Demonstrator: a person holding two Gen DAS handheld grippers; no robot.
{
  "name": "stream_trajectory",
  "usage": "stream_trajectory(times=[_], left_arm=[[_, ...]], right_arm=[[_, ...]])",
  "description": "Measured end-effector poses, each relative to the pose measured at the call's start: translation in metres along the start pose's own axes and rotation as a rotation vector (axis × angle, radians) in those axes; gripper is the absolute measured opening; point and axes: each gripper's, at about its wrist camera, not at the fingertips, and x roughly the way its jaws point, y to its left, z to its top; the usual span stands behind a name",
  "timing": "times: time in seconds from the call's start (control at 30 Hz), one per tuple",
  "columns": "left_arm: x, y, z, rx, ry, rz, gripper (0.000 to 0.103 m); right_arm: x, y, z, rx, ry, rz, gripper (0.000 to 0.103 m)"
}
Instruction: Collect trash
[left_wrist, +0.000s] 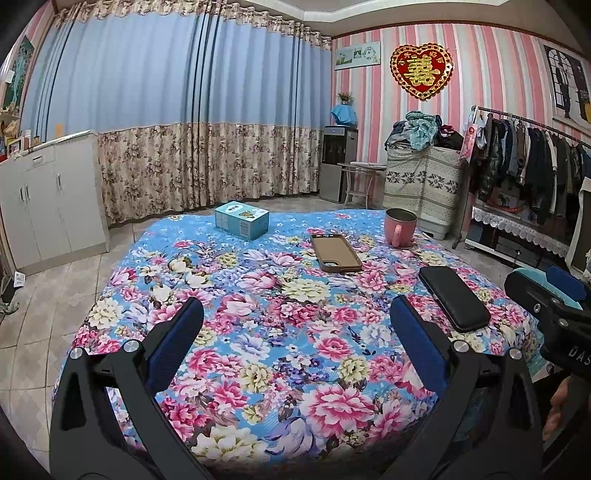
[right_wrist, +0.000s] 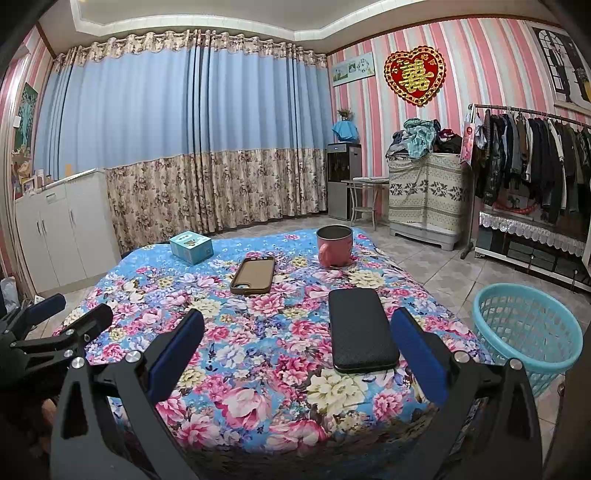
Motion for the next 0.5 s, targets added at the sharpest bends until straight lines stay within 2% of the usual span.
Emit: stream_trajectory(times=[0.5], left_arm=[[0.0006, 0.0015, -0.0001, 0.002, -0.009, -0.002, 0.098]], right_arm=[[0.0001, -0.0011, -0.0001, -0.001, 0.002, -0.001, 0.099]])
